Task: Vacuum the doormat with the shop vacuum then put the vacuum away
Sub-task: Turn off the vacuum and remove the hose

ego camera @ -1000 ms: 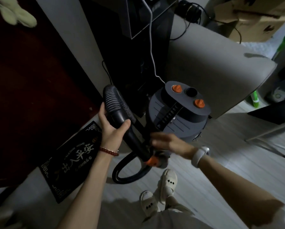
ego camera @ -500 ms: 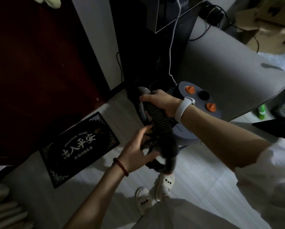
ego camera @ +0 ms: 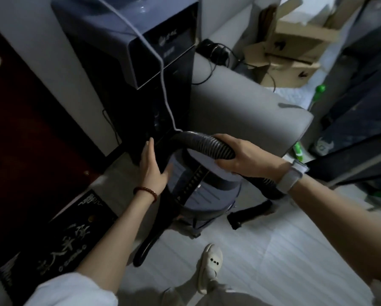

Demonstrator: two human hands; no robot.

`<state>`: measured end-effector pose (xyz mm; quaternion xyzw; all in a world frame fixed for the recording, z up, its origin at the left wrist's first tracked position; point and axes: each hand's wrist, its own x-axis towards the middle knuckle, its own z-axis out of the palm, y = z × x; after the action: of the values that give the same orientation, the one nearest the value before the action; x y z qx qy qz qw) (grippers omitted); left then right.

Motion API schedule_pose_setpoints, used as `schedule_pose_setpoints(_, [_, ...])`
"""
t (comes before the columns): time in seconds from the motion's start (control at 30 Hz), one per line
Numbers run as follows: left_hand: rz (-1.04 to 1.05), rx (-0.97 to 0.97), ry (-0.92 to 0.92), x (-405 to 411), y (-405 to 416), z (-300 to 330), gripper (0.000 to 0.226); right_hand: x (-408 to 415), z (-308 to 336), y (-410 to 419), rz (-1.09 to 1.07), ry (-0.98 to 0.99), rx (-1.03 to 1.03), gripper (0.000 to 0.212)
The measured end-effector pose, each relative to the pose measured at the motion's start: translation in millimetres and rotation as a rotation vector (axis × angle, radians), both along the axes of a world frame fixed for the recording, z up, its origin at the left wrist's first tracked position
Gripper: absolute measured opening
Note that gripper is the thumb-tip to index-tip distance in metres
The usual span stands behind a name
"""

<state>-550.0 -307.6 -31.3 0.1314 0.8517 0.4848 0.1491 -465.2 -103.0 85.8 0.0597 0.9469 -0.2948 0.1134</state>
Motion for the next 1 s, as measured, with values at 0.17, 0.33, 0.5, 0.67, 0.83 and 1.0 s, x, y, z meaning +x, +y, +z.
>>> schedule_pose_setpoints(0.17, [-0.195, -0.114, 0.042, -38, 97, -3, 0.069, 10, -36, 91, -0.113, 0.043, 0.109, 0.061])
schedule_pose_setpoints(0.33, [-0.327, -0.208, -0.018, -40, 178, -34, 0.065, 6, -95, 164, -0.28, 0.049, 0.104, 0.063])
schedule_pose_setpoints(0.5, [-0.406, -0.531, -0.08, -12, 204, -83, 0.066, 8, -152, 216, -0.552, 0.059, -0.065, 0.058])
schedule_pose_setpoints(0.67, [-0.594, -0.882, -0.129, 34, 196, -121, 0.072, 68, -189, 217, -0.692, -0.003, -0.151, 0.053])
schedule_pose_setpoints(0.83, [-0.622, -0.918, -0.053, 55, 187, -130, 0.077, 137, -212, 184, -0.825, -0.098, -0.093, 0.057])
schedule_pose_setpoints(1.0, [-0.608, -0.738, -0.068, 39, 176, -121, 0.068, 215, -210, 144, -0.95, -0.155, -0.053, 0.058])
